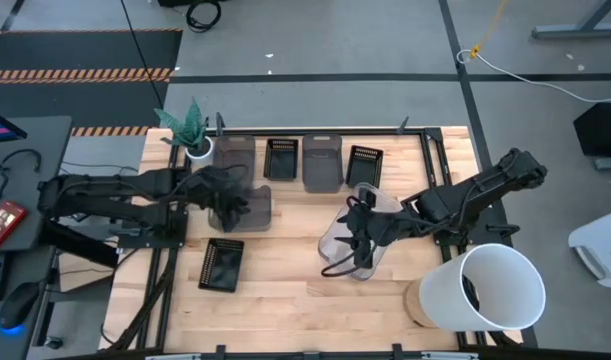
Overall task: Stack baskets by color
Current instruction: Stack the bottom gray bin on the top left gray bin
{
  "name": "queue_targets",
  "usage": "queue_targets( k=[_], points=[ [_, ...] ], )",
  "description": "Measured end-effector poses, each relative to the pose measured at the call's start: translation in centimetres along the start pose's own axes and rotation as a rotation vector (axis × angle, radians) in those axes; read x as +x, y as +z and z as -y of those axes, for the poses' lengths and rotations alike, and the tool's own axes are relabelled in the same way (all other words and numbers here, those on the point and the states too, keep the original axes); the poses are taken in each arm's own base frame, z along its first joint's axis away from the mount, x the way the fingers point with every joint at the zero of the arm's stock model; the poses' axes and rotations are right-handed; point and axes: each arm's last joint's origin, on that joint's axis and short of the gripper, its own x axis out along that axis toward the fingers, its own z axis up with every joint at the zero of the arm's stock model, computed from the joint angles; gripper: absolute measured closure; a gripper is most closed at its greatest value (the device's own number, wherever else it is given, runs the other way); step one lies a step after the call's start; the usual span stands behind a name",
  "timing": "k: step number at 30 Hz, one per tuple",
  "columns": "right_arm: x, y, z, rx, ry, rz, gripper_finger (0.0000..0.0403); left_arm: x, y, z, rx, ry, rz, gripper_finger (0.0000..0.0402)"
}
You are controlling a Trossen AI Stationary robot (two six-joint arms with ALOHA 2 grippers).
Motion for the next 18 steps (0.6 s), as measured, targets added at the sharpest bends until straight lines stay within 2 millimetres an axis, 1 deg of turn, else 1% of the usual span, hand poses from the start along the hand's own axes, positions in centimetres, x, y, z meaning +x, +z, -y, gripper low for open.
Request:
queue_targets(
  k=[3, 7, 10, 15, 18],
  points=[
    [0.1, -0.3, -0.4, -0.025, -0.002, 0.009, 0.0193, 0.4, 0.6, 0.6, 0.021, -0.059, -0.094, 0.0285],
    [0.2, -0.4, -1.1, -0.058, -0.004, 0.042, 0.0193, 0.8, 1.4, 1.8, 0.070, -0.057, -0.173, 0.0272],
    [0.1, -0.5, -1.5, -0.101, -0.007, 0.059, 0.0193, 1.3, 1.7, 2.8, 0.121, -0.032, -0.247, 0.0245],
    [0.1, -0.6, -1.7, -0.107, 0.001, 0.071, 0.0193, 2.5, 1.6, 3.9, 0.181, 0.019, -0.343, 0.0191],
    [0.1, -0.6, -1.7, -0.104, 0.001, 0.071, 0.0193, 3.4, 2.2, 4.4, 0.187, 0.024, -0.345, 0.0178]
  ],
)
